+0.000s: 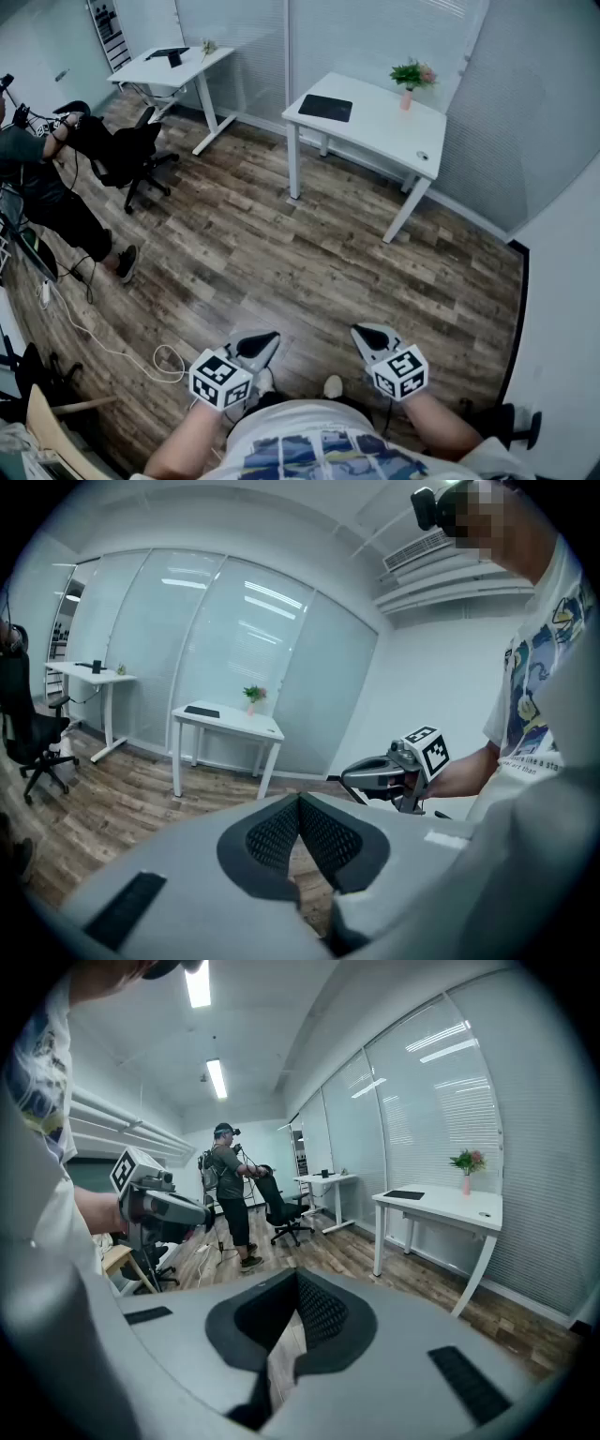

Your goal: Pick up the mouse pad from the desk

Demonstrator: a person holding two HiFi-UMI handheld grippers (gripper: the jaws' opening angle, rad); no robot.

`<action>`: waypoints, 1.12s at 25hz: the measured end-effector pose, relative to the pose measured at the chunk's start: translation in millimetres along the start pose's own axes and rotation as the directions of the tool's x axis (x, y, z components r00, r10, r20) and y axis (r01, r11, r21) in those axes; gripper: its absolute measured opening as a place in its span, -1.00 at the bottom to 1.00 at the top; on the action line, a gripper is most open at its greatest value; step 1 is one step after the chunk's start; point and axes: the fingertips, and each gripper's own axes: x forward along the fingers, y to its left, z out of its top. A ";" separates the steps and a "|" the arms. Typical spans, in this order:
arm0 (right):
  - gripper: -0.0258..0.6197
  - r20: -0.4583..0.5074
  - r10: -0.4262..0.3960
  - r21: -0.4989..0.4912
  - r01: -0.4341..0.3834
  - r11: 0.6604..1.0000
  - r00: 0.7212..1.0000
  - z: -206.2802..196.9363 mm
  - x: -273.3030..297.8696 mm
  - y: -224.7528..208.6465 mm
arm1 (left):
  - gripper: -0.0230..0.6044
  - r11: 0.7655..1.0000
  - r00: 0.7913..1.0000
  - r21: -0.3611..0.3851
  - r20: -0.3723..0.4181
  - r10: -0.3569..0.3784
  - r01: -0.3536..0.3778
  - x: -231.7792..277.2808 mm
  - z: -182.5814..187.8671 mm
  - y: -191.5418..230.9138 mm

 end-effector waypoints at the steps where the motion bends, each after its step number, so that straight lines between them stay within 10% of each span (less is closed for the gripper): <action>1: -0.92 0.002 0.002 0.003 -0.002 1.000 1.000 7.1 10.9 11.4 | -0.92 1.000 1.000 -0.005 0.000 0.005 -0.005 -13.0 -1.7 10.6; 15: -0.76 -0.001 -0.044 0.033 0.044 0.998 0.999 70.8 127.7 117.5 | -0.92 0.998 0.998 0.012 -0.034 -0.061 0.061 -106.1 -10.7 127.3; 28: -0.68 0.045 -0.087 0.059 0.085 0.995 0.995 124.0 204.5 -50.3 | -0.92 0.998 0.992 0.016 -0.109 -0.066 0.068 18.0 55.6 202.8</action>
